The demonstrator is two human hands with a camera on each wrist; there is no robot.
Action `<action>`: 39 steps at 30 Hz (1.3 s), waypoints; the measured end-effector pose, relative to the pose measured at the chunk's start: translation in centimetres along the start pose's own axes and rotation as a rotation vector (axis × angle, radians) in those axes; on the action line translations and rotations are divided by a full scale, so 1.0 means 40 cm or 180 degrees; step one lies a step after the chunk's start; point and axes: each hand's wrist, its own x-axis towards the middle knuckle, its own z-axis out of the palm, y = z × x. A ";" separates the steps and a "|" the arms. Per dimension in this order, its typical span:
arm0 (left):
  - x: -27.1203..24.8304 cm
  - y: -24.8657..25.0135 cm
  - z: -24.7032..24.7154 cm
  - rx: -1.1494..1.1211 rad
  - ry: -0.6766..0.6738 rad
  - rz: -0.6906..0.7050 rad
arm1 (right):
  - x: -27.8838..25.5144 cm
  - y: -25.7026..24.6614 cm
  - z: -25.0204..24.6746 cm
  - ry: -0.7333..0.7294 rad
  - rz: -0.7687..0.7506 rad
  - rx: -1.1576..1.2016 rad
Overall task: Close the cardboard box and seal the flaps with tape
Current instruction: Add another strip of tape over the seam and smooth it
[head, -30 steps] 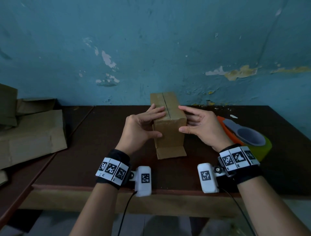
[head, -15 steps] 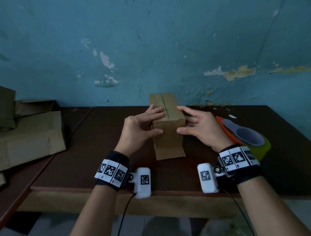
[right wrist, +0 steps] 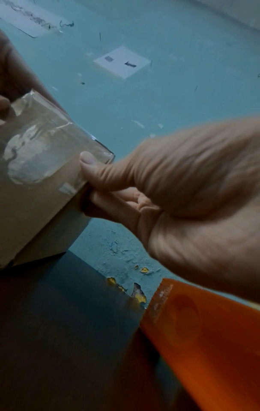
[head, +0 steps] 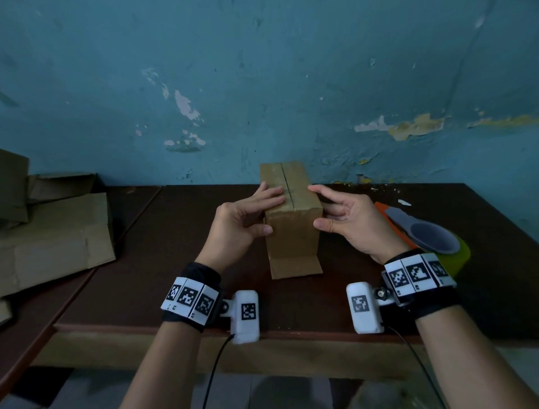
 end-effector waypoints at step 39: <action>-0.018 0.011 0.008 0.0094 -0.0309 -0.0933 | -0.021 -0.042 -0.028 0.0626 -0.0082 0.0201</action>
